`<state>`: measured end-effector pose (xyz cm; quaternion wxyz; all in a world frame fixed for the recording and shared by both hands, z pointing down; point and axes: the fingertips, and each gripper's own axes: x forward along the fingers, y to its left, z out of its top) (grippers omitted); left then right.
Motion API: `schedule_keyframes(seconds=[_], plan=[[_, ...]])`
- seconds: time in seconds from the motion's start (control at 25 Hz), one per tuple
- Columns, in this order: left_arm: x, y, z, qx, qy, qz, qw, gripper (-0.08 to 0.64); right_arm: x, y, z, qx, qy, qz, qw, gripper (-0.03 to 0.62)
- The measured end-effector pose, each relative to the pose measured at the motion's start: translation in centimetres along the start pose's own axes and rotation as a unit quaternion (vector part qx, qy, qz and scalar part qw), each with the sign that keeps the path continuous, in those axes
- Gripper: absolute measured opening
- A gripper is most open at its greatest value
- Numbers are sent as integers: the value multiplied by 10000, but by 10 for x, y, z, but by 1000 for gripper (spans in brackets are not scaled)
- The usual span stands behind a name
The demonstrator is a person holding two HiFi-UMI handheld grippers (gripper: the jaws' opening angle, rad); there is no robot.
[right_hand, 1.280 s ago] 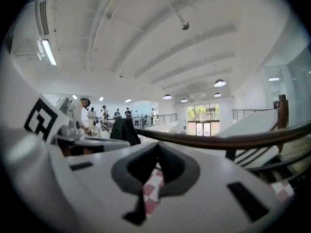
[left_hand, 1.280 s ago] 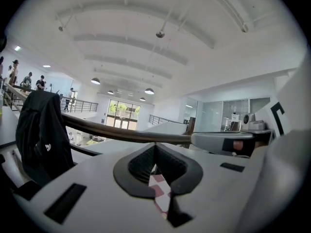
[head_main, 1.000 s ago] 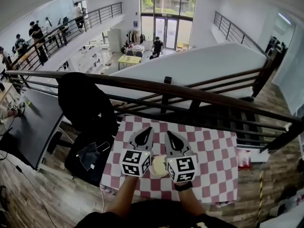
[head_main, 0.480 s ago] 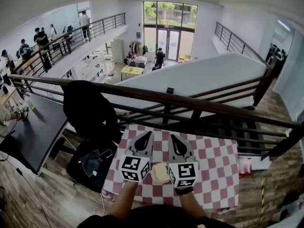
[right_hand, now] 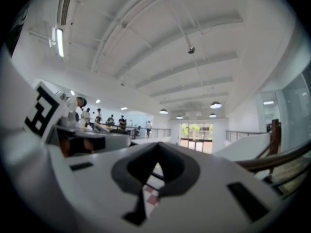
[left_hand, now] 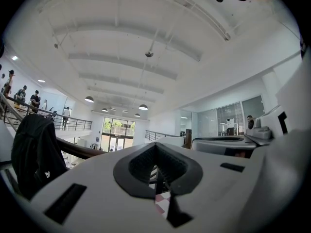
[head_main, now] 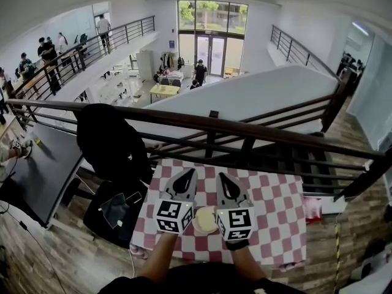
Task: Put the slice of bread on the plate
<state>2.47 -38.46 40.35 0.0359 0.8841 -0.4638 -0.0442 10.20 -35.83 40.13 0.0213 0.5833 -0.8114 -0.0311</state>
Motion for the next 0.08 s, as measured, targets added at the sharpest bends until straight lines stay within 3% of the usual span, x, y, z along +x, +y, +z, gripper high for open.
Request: schedule_keyframes(seconds=[0.08], plan=[[0,-1,-2,-2,10,-9,10000,18,-1,0,-2,6,23,-5,10000,15]])
